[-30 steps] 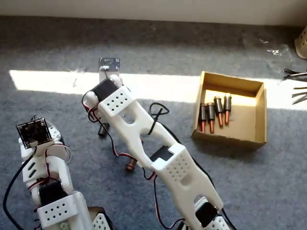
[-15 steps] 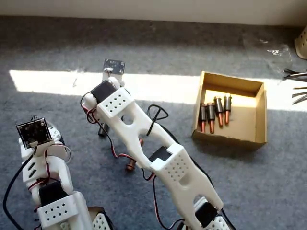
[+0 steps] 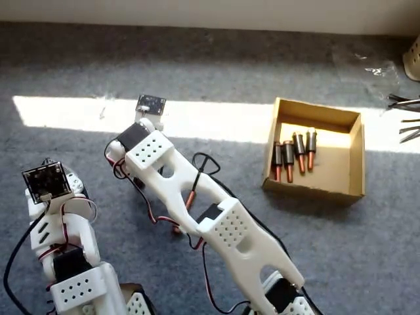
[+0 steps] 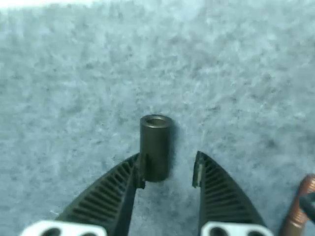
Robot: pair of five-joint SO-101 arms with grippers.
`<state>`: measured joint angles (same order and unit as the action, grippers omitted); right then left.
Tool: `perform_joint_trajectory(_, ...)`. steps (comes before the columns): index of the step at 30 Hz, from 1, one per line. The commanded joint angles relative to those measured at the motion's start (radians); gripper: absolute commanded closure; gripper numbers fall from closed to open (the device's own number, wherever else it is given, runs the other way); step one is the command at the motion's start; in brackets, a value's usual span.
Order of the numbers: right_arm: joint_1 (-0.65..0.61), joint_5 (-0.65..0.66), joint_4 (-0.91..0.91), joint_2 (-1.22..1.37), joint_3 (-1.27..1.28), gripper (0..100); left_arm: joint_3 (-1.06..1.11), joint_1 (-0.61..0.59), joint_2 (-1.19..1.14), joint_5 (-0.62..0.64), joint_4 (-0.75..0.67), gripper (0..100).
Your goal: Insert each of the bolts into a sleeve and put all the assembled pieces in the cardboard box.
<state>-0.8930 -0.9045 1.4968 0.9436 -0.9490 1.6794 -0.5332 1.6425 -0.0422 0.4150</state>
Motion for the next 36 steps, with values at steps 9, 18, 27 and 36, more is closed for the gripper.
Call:
perform_joint_trajectory(9,0.008,-0.002,-0.064,0.005,-0.030,85.4,0.025,-0.013,0.012,-0.006,-0.018,99)
perform_joint_trajectory(18,0.042,0.000,-0.067,0.005,-0.030,96.8,0.025,-0.010,0.012,-0.006,-0.018,99)
perform_joint_trajectory(27,0.056,0.104,-0.022,-0.002,-0.031,97.1,0.025,-0.005,0.012,-0.005,-0.018,99)
perform_joint_trajectory(36,0.085,0.460,0.248,-0.013,-0.239,97.2,0.025,-0.005,0.010,-0.003,-0.018,99)
